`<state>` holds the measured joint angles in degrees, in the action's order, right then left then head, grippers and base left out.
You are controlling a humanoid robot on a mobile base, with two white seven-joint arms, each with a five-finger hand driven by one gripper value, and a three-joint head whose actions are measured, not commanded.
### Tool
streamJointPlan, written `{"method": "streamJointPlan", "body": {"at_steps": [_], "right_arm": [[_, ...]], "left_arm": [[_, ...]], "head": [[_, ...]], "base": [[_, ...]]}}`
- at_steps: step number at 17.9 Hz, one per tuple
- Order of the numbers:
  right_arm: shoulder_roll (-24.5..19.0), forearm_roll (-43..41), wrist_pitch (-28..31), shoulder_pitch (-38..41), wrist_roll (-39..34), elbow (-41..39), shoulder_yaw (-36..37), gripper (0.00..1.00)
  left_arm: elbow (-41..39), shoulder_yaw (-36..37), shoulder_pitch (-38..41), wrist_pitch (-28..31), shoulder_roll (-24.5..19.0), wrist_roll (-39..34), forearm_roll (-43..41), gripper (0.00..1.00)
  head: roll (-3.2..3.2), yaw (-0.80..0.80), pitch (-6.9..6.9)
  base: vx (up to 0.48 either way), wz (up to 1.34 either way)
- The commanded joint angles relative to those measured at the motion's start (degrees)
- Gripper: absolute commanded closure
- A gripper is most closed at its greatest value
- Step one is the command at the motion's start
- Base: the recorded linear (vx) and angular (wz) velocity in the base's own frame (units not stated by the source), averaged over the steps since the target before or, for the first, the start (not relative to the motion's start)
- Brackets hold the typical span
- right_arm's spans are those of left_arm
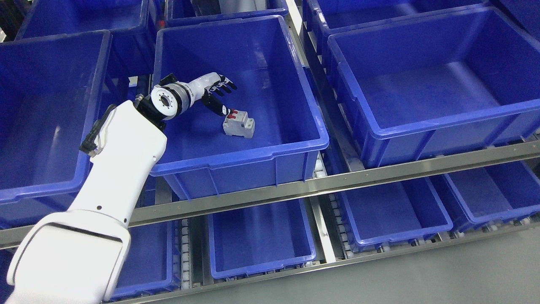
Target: Place circuit breaker on shelf
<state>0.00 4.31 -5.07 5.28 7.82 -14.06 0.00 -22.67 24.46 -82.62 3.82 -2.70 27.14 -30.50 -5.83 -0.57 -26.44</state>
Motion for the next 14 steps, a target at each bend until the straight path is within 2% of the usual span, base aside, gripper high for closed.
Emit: {"method": "streamJointPlan", "body": {"at_steps": [1, 4, 5, 7, 10, 12, 14], "right_arm": [[1.0, 0.0, 9.56, 0.0, 0.0, -0.01, -1.14, 0.0], [1.0, 0.0, 9.56, 0.0, 0.0, -0.01, -1.14, 0.0], [1.0, 0.0, 9.56, 0.0, 0.0, -0.01, -1.14, 0.0], [1.0, 0.0, 9.56, 0.0, 0.0, -0.01, -1.14, 0.0], [1.0, 0.0, 9.56, 0.0, 0.0, -0.01, -1.14, 0.0], [1.0, 0.0, 9.56, 0.0, 0.0, -0.01, -1.14, 0.0], [1.0, 0.0, 9.56, 0.0, 0.0, -0.01, -1.14, 0.0]], "left_arm": [[3.86, 1.82, -2.1, 0.14, -0.64, -0.07, 0.0, 0.22], [1.67, -2.11, -5.96, 0.31, -0.29, -0.34, 0.18, 0.12], [-1.04, -6.14, -6.59, 0.31, -0.38, -2.08, 0.18, 0.09], [-4.91, -18.25, -6.85, 0.23, 0.49, -10.66, 0.62, 0.01], [-12.46, -35.22, -5.98, 0.05, 1.7, -24.74, 1.06, 0.0], [-18.0, -42.89, -5.54, 0.05, 1.7, -25.91, 1.5, 0.0], [-24.4, -44.06, -3.79, 0.05, 1.7, -25.83, 2.81, 0.0]], "head": [[0.0, 0.0, 0.0], [0.0, 0.0, 0.01], [0.0, 0.0, 0.01], [0.0, 0.0, 0.01], [0.0, 0.0, 0.01], [0.0, 0.0, 0.01], [0.0, 0.0, 0.01]], "base": [[-0.061, 0.1], [-0.043, 0.11], [-0.045, 0.08], [-0.059, 0.08], [-0.078, 0.07], [-0.142, 0.07], [-0.143, 0.04]]}}
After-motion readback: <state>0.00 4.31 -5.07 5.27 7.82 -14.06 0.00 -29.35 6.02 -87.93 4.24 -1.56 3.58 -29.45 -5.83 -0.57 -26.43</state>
